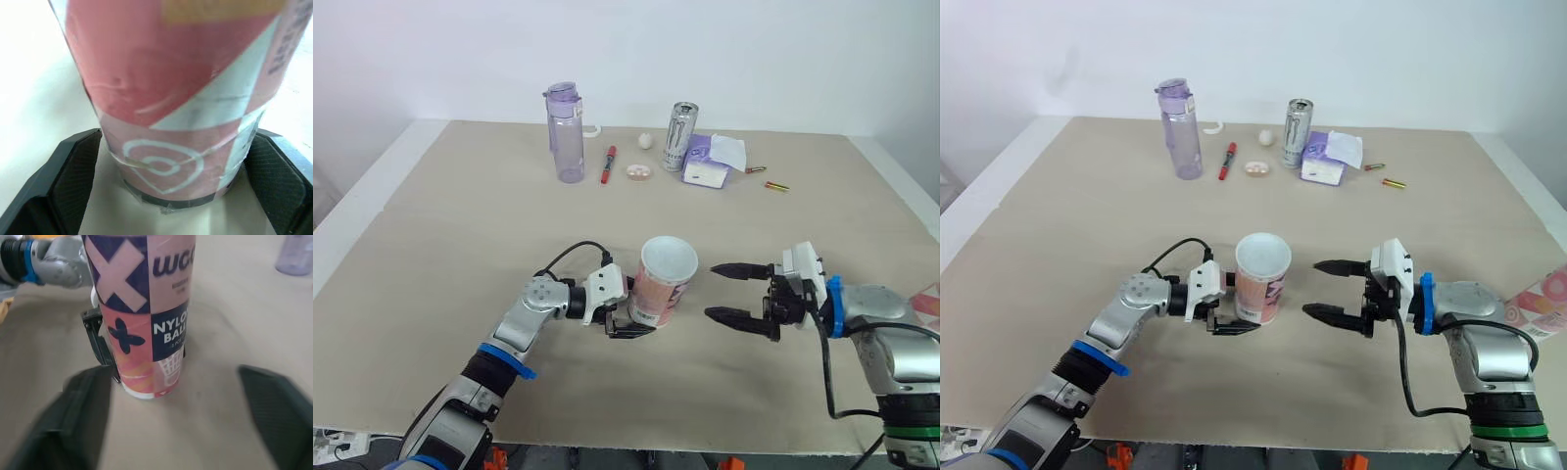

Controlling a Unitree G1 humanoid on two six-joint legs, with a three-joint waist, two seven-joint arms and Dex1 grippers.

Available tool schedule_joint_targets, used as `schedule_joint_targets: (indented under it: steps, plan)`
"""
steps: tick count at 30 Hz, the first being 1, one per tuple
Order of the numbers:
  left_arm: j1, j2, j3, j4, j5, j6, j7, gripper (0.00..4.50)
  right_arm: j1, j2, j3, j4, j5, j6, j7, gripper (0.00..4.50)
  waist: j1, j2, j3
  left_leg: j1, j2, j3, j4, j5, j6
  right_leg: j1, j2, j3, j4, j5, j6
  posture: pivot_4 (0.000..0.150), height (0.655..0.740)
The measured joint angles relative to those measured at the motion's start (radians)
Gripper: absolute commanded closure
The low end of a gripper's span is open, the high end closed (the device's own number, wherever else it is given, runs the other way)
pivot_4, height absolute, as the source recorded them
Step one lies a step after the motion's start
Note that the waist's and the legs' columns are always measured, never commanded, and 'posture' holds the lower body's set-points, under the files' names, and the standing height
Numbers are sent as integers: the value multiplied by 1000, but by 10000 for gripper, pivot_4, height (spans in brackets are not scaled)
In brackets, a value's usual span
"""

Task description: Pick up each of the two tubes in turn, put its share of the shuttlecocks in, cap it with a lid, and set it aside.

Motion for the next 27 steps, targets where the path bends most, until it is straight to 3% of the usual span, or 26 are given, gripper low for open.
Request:
schedule_joint_targets:
  steps: [8, 19, 27]
  plan:
    - [33, 66, 34, -98, -44, -4, -63, 0, 6, 62, 90, 68, -39, -84, -5, 543, 3, 0, 1, -2, 0, -1, -1, 0, 0, -1, 0, 0, 0, 0, -3, 1500, 7400]
    - [173, 234, 132, -281, -126, 20, -105, 0, -45, 192, 211, 190, -175, -234, -100, 543, 5, -1, 1, -2, 0, -1, -1, -1, -2, -1, 0, 0, 0, -1, -3, 1500, 7400]
    - [206, 243, 155, -342, -169, 64, -103, 0, -81, 253, 253, 234, -209, -264, -141, 543, 5, -1, 1, -2, 1, -1, 0, -1, -2, -1, 1, 0, 1, 0, -4, 1500, 7400]
